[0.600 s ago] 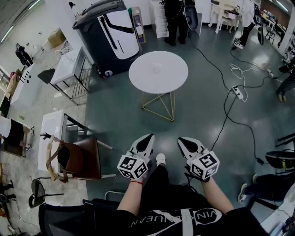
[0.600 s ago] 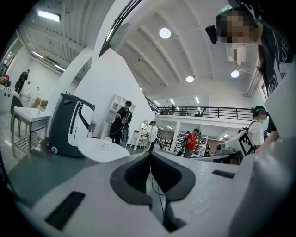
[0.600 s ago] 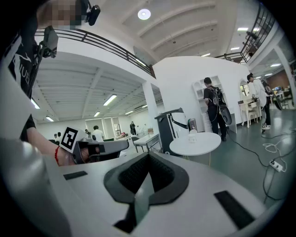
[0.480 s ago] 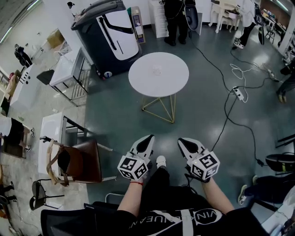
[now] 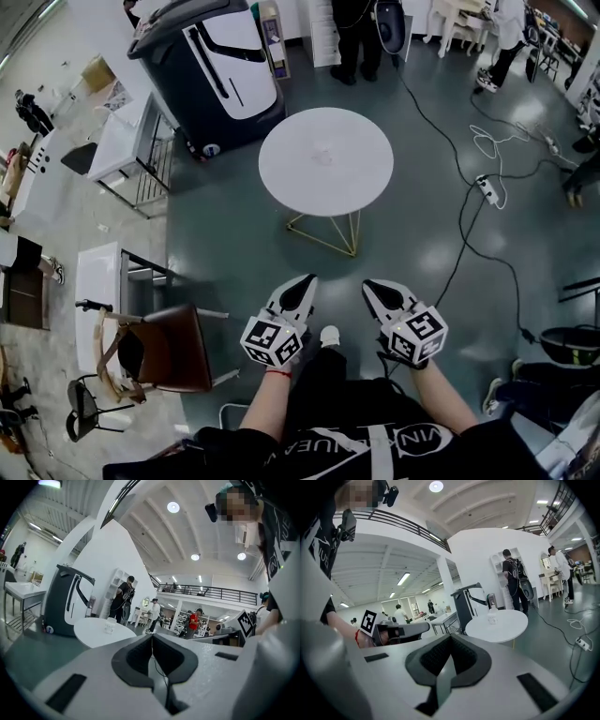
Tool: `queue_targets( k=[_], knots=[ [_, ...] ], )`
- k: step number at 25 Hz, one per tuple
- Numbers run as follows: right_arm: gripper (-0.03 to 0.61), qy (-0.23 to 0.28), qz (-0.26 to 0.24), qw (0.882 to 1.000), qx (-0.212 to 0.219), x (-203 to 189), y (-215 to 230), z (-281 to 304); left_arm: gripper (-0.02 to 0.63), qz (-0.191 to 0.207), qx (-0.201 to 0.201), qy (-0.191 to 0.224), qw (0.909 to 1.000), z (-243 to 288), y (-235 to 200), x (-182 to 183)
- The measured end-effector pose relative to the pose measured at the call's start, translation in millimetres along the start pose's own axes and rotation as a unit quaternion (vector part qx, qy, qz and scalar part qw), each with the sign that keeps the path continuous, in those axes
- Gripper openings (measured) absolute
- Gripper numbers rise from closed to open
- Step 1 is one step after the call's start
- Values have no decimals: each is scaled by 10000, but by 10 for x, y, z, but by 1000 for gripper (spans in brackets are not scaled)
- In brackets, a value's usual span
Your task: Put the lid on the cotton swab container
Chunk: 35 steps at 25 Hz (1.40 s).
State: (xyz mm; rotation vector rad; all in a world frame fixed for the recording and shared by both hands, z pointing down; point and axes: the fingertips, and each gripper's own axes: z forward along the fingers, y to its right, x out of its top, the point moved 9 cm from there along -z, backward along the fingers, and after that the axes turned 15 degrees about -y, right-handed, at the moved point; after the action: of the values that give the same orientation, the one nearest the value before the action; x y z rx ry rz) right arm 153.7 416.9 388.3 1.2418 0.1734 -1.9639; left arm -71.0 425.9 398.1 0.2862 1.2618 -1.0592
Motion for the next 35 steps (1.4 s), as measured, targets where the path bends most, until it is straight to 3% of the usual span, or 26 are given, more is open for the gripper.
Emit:
queue_targets(
  k=[13, 26, 35],
  knots=[
    [3, 64, 268, 9996, -3, 473, 401, 717, 11, -135, -112, -61, 9998, 378, -782, 306],
    [3, 32, 380, 9993, 42, 740, 779, 1060, 11, -250, -189, -129, 9994, 754, -1036, 457],
    [3, -44, 266, 9994, 234, 1119, 1228, 1540, 11, -234, -179, -164, 9994, 1274, -1473, 767]
  ],
)
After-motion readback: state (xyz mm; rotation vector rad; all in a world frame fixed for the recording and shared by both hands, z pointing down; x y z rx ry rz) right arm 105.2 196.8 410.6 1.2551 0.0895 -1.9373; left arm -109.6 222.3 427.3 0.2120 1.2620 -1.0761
